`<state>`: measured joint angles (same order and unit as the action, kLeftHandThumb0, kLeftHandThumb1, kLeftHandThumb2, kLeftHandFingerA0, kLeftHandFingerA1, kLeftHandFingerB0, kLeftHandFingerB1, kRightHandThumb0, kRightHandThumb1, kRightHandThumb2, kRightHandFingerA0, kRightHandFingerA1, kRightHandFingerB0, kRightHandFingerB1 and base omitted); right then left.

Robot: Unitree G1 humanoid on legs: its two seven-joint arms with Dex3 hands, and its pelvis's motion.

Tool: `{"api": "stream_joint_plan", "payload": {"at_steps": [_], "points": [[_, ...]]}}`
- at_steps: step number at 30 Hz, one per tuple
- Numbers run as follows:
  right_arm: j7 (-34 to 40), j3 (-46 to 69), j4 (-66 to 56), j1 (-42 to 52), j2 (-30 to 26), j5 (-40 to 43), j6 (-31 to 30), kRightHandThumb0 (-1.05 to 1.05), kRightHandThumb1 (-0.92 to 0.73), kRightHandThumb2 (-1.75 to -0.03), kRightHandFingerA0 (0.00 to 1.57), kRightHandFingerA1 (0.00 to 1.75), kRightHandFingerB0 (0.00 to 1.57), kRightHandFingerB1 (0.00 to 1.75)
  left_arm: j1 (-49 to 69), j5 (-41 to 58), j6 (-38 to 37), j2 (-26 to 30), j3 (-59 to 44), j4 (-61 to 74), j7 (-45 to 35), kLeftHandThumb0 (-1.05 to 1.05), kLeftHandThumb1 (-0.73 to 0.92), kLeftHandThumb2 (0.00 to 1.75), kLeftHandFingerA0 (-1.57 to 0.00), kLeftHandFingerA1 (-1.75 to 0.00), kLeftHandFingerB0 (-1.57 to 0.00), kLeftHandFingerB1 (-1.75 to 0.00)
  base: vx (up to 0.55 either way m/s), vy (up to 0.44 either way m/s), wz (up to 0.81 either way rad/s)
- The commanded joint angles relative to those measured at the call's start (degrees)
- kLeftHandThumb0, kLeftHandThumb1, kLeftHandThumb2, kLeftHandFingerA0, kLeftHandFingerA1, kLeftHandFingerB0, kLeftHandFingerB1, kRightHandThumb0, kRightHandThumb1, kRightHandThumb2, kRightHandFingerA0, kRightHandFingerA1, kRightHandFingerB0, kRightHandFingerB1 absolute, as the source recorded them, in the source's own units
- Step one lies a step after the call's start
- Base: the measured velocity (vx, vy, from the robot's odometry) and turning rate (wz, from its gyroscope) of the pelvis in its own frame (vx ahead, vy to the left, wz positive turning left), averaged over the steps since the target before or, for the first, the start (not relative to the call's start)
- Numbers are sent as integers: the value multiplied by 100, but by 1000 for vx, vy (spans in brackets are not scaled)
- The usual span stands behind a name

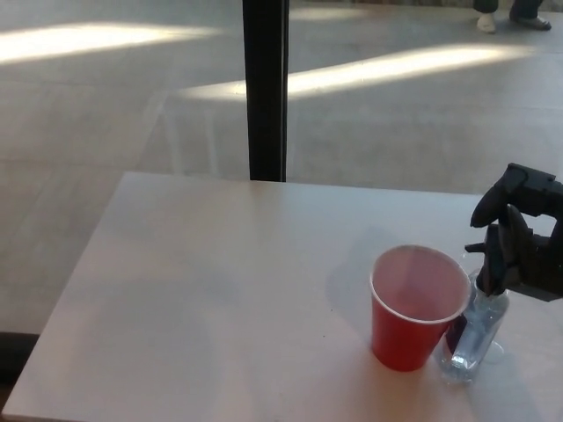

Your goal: The robot uses its right hand fist to press the hand soap kept in the middle of the table to get liquid hand soap out

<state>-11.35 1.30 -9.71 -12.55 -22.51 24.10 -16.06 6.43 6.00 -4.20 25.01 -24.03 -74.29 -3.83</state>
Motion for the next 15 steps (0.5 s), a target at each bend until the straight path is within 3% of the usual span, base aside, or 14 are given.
{"api": "stream_joint_plan", "payload": {"at_steps": [1, 4, 7, 10, 15], "points": [[139, -257, 722, 1058, 138, -166, -1219, -17, -60, -122, 95, 175, 65, 165, 17, 1, -44, 144, 51, 4, 57, -59, 76, 63, -74, -68, -52, -52, 0, 0, 0], [75, -294, 796, 1229, 181, -117, -1135, -18, -55, -129, 96, 175, 69, 166, -10, 68, 42, 126, -4, 4, 114, -60, 75, 62, -74, -68, -51, -52, 0, 0, 0], [19, -363, 795, 1282, 107, -91, -1210, -19, -58, -122, 95, 175, 66, 166, 39, 66, -41, 140, 3, 16, -1, -60, 76, 62, -72, -69, -50, -52, 0, 0, 0], [10, -340, 810, 1303, 100, 5, -1278, -21, -53, -128, 99, 175, 70, 164, 22, -10, -34, 149, 73, 6, 59, -60, 77, 63, -71, -64, -50, -50, 0, 0, 0], [28, -276, 665, 1192, -99, 63, -1425, -22, -58, -123, 95, 175, 67, 166, 30, 15, -2, 150, 51, -4, 102, -60, 76, 62, -75, -68, -52, -52, 0, 0, 0]]}}
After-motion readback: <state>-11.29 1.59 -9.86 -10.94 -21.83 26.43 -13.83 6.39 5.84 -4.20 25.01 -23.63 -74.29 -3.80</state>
